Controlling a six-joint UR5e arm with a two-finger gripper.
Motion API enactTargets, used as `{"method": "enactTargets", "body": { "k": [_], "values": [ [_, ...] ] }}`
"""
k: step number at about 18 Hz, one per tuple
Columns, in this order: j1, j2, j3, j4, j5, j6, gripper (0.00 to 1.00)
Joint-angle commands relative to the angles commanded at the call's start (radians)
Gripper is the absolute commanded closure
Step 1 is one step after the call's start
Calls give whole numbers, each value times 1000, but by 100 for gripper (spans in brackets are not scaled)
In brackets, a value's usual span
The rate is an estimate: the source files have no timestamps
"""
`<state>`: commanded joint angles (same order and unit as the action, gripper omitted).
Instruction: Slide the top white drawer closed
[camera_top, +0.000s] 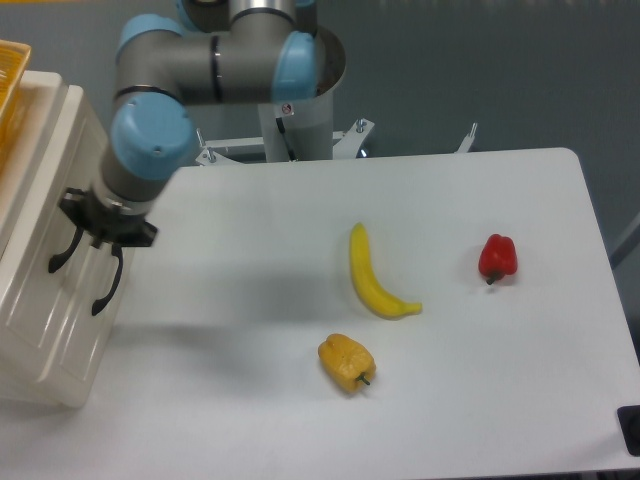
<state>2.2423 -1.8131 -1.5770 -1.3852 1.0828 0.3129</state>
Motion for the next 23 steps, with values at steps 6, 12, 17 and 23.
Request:
{"method": "enactTargets", "body": {
  "k": [6, 12, 17, 23],
  "values": [
    [187, -38, 55, 3, 231, 35, 0],
    [379, -64, 52, 66, 390, 253, 0],
    [526, -123, 60, 133, 514, 500, 0],
    [615, -138, 69, 186, 560, 888, 0]
  ]
}}
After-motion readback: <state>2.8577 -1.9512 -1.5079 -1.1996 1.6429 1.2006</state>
